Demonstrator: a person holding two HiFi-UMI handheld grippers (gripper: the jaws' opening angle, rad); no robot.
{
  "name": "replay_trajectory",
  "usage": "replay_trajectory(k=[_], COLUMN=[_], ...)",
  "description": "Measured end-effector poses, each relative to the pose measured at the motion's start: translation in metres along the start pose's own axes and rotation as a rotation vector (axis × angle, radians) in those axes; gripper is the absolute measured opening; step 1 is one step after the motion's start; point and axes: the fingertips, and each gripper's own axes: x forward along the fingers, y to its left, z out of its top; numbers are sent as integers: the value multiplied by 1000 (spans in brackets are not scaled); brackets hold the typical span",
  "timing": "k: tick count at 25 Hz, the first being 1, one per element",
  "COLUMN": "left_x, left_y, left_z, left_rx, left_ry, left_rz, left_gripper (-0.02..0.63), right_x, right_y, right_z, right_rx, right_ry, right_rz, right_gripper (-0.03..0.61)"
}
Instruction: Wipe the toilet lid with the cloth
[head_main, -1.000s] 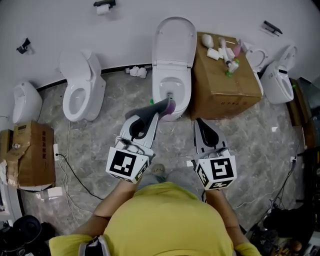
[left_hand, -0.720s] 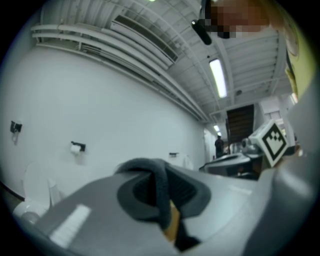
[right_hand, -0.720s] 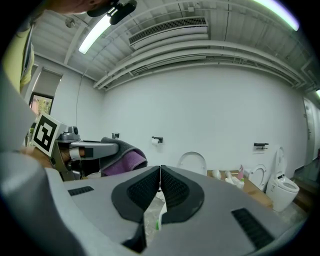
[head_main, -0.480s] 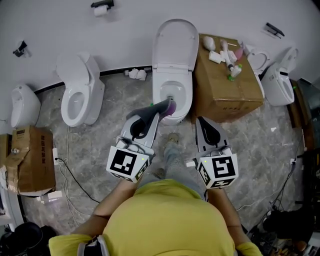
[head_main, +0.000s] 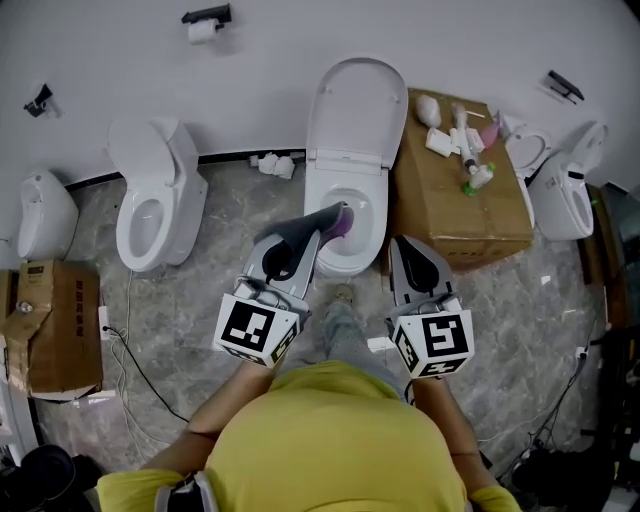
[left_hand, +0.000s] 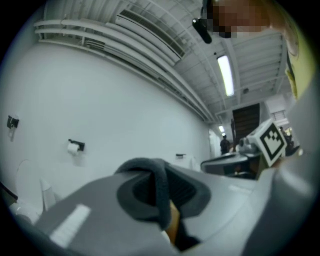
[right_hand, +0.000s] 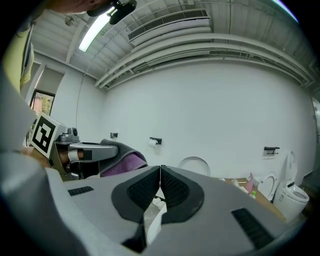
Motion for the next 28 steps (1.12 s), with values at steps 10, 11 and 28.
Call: replay_trajectory(k=[10,11,28], left_x=[143,157,280], left_y=[60,66,116], left_z=[-1,0,-13], left_rx=[-12,-11,-15], left_ry=[11,10,60], left_rz=[41,46,72], left_gripper=[18,18,18], right_x=[124,136,244], right_y=[-100,-110,-192], right_z=[11,12,13], right_rx=[1,-2,40], right_ry=[23,23,42], right_rz=[53,60,102], right_gripper=[17,17,16])
